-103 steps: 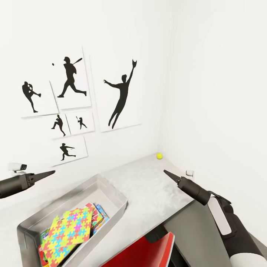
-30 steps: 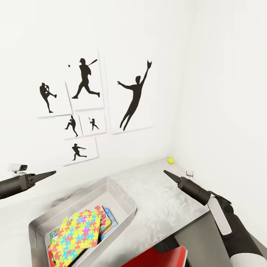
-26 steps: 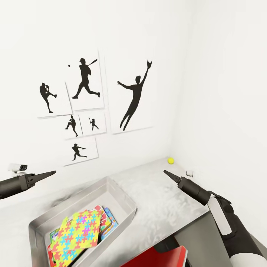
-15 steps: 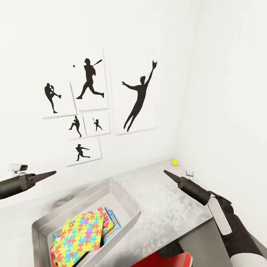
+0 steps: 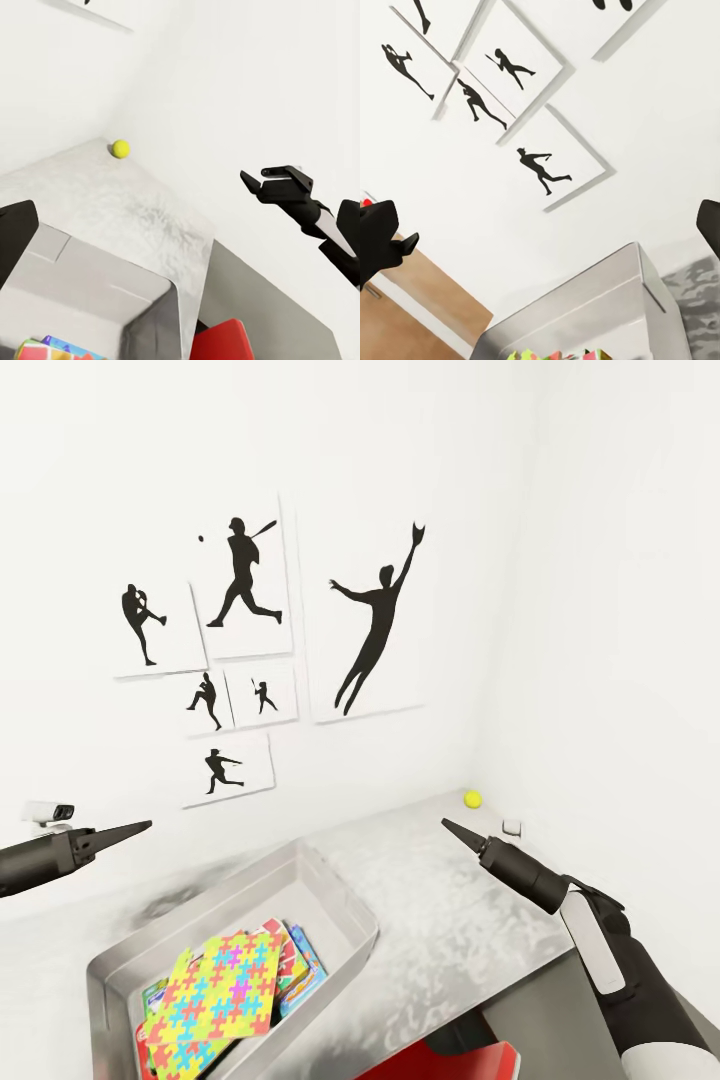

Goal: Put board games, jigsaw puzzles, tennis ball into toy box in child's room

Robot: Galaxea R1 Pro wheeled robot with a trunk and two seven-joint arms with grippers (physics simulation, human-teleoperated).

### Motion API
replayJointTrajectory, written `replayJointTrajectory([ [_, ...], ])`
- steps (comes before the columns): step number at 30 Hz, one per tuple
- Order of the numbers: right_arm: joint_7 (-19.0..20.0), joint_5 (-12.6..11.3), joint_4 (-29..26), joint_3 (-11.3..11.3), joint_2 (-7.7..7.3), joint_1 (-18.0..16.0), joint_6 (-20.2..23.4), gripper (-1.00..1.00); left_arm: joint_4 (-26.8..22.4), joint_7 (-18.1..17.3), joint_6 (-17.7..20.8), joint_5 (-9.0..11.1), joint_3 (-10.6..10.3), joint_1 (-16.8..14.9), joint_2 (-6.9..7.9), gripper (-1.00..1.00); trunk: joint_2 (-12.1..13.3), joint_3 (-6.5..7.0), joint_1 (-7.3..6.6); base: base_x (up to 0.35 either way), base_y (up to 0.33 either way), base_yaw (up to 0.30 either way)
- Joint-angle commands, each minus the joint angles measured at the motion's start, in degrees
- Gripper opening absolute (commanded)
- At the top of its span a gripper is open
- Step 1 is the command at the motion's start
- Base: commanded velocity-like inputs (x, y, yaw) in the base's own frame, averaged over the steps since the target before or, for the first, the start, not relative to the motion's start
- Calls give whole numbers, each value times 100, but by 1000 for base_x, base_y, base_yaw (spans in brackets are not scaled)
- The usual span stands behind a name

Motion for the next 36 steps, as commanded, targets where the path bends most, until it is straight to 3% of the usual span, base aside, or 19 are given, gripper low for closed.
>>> replayJointTrajectory([
  [1,3,-33,0,-2,-1,-5,42,100,0,-26,61,-6,0,-5,1,100,-13,-13,4,0,0,0],
  [28,3,-25,0,-2,-2,-5,37,100,0,-26,61,-10,-3,-5,1,100,-13,-13,4,0,0,0],
  [36,3,-33,0,-2,2,-5,37,100,0,-26,61,-10,-3,-5,1,100,-13,9,4,0,0,111],
])
